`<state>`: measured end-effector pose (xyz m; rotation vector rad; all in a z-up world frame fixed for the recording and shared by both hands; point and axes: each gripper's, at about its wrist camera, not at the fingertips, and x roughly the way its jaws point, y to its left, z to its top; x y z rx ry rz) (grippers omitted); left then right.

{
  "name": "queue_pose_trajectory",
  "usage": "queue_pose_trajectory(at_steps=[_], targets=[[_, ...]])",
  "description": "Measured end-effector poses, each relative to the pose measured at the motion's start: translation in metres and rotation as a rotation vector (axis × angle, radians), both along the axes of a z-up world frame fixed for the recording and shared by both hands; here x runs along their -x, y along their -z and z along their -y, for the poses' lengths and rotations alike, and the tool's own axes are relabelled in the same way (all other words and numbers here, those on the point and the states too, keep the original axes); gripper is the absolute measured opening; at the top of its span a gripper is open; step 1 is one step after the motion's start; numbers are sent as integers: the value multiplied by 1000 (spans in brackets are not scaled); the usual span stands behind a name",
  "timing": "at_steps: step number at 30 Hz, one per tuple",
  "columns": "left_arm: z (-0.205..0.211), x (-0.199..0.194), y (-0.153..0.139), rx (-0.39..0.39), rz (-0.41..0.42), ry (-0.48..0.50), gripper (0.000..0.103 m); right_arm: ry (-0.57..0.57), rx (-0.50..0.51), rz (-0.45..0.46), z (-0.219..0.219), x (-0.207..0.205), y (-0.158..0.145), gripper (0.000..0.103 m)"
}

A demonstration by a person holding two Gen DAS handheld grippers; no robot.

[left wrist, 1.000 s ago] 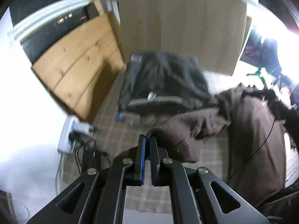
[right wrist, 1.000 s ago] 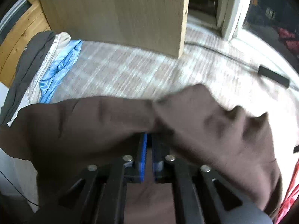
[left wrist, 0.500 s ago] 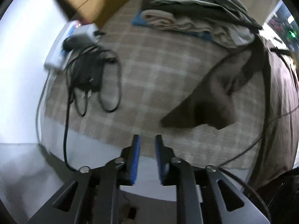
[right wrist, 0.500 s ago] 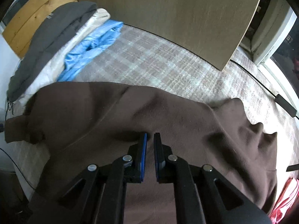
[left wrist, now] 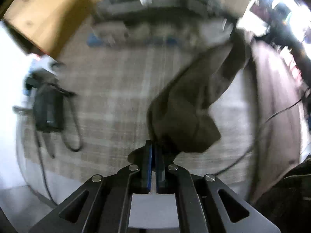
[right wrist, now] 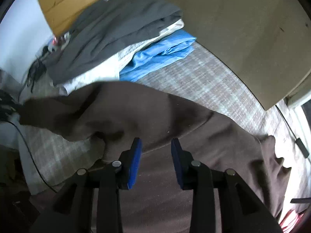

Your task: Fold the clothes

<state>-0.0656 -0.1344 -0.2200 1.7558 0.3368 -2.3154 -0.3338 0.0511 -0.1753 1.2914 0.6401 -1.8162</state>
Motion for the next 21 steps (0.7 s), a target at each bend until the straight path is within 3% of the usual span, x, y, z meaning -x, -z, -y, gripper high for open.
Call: queue_pose_trajectory(at_steps=[2,3,6,10,12,14,18,21], targets=[[4,-22,-30,39,-36,-22,2,-2,-9,-5,1,-5,-1,31],[6,-33,-46,60,-53,-32,8,-20,13,5,2,-13,-6,31],[22,-55,-38,128,39,-85,19,-97,64,34,20,-45,-19,31],[39,-75,0,36,83,-199,21,-184,94,44,44,-94,-25,32],[36,-75,10,-5,64,-179,26,-197,96,70,49,-112,-23,32],[33,-72,12,7,42,-153,33,-217,97,72,60,-125,-20,32],[47,-69,11,-49,-21,-167,33,-255,151,134,88,-151,-22,32],[50,-69,18,-56,-5,-148,33,-325,165,138,115,-182,-29,34]])
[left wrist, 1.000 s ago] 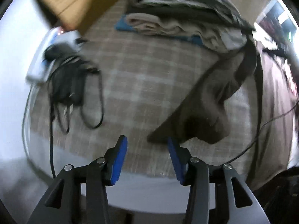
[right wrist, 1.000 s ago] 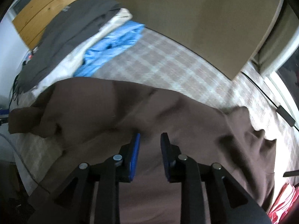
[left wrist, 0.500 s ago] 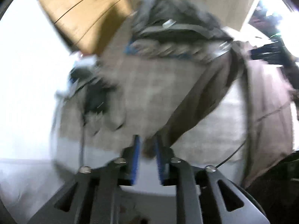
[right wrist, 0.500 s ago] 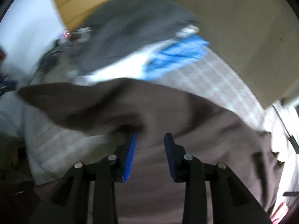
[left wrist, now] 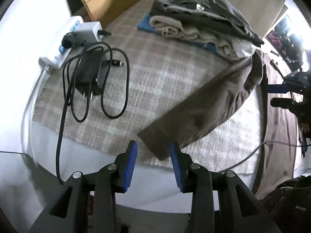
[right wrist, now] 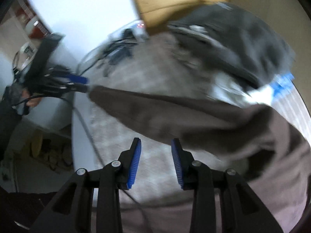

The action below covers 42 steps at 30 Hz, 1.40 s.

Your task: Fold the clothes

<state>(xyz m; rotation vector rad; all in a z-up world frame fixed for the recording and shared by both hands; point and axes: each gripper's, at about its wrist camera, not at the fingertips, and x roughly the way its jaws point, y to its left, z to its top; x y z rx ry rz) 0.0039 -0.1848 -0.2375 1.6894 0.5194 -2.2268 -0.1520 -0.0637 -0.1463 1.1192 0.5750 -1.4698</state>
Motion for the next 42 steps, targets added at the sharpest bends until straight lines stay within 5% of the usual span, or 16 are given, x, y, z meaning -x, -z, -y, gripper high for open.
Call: queue_pose_trajectory(at_steps=[3,7,14,17,20,22,23,24,27,31,34,36,42], targets=[[1,-7,-2,-13,-16,16,33,-55,-20,-21,26,-27,10,37],[-7,-22,-1,-51,-29,52,33,19,-26,69,34,-18,27,37],[2,-7,22,-174,-87,22,32,-20,-62,-18,61,-25,27,37],[3,3,24,-187,-95,40,13,-80,-87,-65,74,-39,37,37],[2,6,13,-221,-101,74,9,-105,-134,-115,81,-43,52,37],[2,5,-1,-232,-111,92,8,-120,-144,-125,82,-43,58,29],[1,3,-9,-225,-112,97,8,-121,-141,-115,80,-43,55,7],[0,0,-18,-239,-109,158,8,-121,-137,-105,78,-43,52,4],[-6,-15,-28,-258,-94,159,10,-147,-97,-57,63,-45,36,4],[-19,-33,-3,-221,39,193,12,-198,-213,91,38,-44,45,6],[-6,-40,0,-235,22,145,19,-100,-183,114,9,-17,33,13],[3,-36,-3,-219,-2,134,30,-7,-147,128,-12,7,22,27],[9,-4,4,-143,-11,205,35,195,-105,112,-51,61,7,28]])
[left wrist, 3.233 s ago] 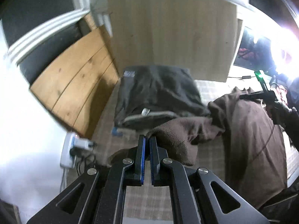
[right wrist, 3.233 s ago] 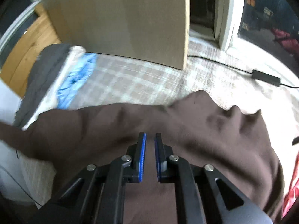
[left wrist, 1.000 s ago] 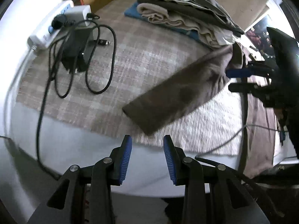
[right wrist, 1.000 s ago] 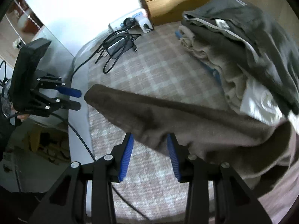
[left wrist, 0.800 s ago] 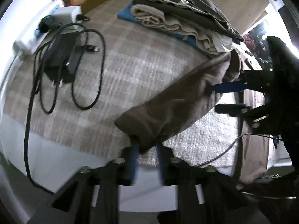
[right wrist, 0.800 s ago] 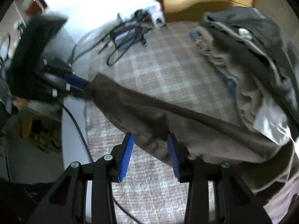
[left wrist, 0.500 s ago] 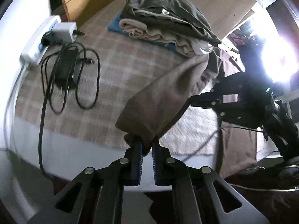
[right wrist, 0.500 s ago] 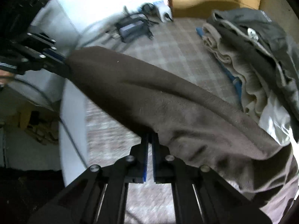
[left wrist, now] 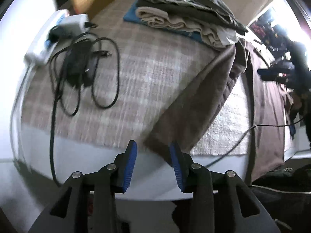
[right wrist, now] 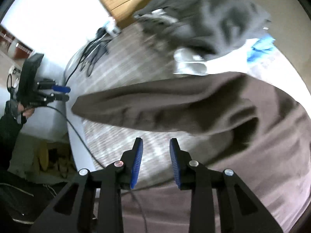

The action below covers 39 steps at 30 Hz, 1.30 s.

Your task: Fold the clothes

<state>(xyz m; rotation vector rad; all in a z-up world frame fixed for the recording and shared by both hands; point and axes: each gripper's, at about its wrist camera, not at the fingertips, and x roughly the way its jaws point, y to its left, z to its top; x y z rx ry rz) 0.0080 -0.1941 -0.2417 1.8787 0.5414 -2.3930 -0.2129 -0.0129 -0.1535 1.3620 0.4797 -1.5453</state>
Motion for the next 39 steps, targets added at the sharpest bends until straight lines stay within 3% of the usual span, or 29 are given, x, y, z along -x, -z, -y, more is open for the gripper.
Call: queue_pose_trajectory(at_steps=[6,8,9,16,22,26,28,34,35,37,38,39], targets=[[-12,16,22,8,43,88,34,-12,34,35,6,-17,1,28],[-13,18,26,12,51,85,7,-67,69,57,21,-36,3,28],[-13,20,28,13,55,83,0,-99,89,69,30,-47,4,28],[5,15,-9,95,-44,36,0,-321,115,57,115,-123,27,28],[18,-10,-14,30,-56,-13,0,-446,83,16,160,-158,46,29],[18,-36,-9,-14,-34,-37,0,-517,38,-110,177,-175,56,29],[14,-45,-5,-37,-37,-38,0,-500,41,-109,177,-171,52,0],[4,-43,4,-77,-86,-15,1,-416,107,-56,153,-148,21,1],[3,-41,6,-73,-87,-9,1,-412,114,-52,149,-146,17,1],[6,-42,7,-78,-97,-24,1,-453,108,-29,149,-153,15,13],[9,-44,6,-78,-101,-38,1,-468,89,-25,152,-158,17,30],[13,-46,6,-78,-104,-53,1,-497,77,-46,155,-167,21,35]])
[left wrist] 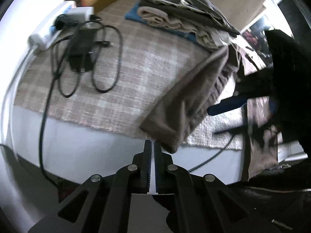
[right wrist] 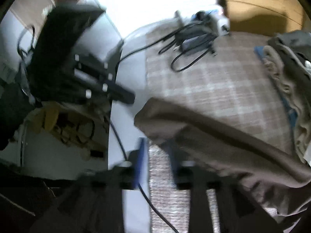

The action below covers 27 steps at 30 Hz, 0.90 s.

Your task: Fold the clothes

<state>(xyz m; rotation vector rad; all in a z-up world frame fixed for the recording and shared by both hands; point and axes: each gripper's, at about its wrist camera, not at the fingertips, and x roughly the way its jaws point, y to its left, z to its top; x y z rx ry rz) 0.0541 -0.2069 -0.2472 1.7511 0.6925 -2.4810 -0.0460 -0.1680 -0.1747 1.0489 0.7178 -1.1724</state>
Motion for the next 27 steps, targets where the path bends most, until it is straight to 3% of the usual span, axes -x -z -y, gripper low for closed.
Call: queue_pose_trajectory(at_steps=[7,8,9,11,15,20,23,27], targets=[[7,-26,1,-11,3,-41,1,-93,-35,-82,31,-39,27,35],[7,-27,2,-16,-2,-43,1,-95,-44,-91,33,-40,31,32],[7,-28,3,-22,-8,-44,1,-83,-56,-101,37,-37,34,18],[7,-29,5,-33,-20,-46,1,-60,-58,-71,35,-29,31,8],[3,-16,5,-60,-61,-14,2,-14,-24,-21,22,-7,8,7],[3,0,-2,-96,-106,10,14,33,-4,8,16,6,-9,7],[6,5,-9,-122,-132,9,27,37,0,3,14,1,-10,7],[10,13,-11,-153,-127,4,29,41,16,-3,10,0,-13,7]])
